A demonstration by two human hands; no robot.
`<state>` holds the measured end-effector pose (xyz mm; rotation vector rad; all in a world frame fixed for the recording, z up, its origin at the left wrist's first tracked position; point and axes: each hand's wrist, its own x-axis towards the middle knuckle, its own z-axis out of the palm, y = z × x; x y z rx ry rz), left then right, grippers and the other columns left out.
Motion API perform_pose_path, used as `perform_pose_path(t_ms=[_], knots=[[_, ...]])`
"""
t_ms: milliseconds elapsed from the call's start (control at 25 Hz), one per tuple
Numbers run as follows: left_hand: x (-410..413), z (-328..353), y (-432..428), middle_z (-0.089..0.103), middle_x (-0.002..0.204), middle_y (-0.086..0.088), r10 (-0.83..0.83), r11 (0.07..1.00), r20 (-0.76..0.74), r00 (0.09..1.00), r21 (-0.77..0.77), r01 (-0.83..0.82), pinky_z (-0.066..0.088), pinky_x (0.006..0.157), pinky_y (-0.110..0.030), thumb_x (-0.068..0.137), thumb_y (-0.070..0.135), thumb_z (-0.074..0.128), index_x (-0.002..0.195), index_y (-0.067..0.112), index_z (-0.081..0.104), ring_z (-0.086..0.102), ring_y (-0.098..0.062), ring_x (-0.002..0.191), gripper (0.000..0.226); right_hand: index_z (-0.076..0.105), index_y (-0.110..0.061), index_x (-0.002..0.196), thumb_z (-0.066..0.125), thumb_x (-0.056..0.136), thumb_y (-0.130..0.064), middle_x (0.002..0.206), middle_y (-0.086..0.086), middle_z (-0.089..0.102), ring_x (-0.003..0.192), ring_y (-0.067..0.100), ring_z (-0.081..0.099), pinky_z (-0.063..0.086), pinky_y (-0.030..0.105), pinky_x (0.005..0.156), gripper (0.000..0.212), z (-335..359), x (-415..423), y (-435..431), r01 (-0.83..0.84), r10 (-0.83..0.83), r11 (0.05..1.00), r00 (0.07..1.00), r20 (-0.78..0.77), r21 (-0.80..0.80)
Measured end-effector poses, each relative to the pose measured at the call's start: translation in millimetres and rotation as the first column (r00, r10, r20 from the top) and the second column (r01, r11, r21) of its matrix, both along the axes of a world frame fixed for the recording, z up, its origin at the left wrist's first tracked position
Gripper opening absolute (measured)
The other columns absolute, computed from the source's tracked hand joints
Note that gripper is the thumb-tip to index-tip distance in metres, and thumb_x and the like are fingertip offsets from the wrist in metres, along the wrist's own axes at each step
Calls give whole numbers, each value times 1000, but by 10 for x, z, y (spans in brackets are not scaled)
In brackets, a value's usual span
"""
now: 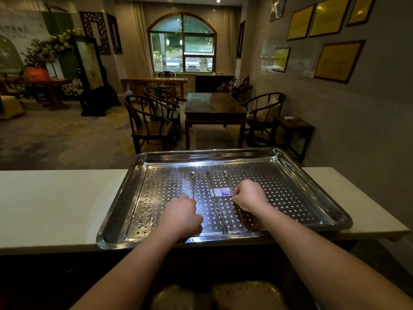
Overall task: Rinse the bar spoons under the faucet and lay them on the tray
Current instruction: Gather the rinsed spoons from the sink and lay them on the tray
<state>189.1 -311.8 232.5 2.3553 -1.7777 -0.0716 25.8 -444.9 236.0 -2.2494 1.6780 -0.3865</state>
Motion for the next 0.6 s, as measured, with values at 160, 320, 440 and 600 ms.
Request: perform_pose_path(t_ms=[160, 320, 440, 600], knots=[[12, -5, 6, 58, 104, -5, -16, 1000, -4, 1000, 14, 16, 49, 84, -38, 82, 37, 54, 97, 15, 63, 54, -27, 103, 28, 79, -16, 84, 72, 86, -13, 85, 2, 75, 82, 18, 68, 60, 37, 78, 8, 10, 8, 6, -17, 17, 1000, 1000, -10, -7], [7, 9, 11, 58, 102, -4, -15, 1000, -12, 1000, 21, 15, 49, 80, -37, 81, 36, 54, 93, 15, 63, 53, -26, 101, 26, 78, -14, 82, 70, 87, -16, 79, 2, 74, 74, 16, 68, 61, 36, 71, 11, 36, -25, 45, -19, 19, 1000, 1000, 4, 2], [4, 25, 19, 58, 99, -5, -19, 999, -21, 1000, 30, 20, 51, 79, -38, 80, 36, 54, 87, 14, 62, 54, -27, 98, 24, 77, -14, 86, 65, 89, -18, 80, 1, 74, 76, 17, 68, 58, 34, 70, 13, 84, -43, 116, -60, 61, 997, 998, 16, -55], [-6, 49, 20, 58, 97, -5, -13, 998, 0, 1000, 59, 13, 53, 77, -39, 79, 36, 55, 83, 12, 65, 55, -26, 95, 26, 76, -10, 78, 67, 88, -29, 77, 6, 74, 75, 21, 69, 56, 31, 67, 23, 111, 103, 319, -182, 181, 982, 983, -38, -44]])
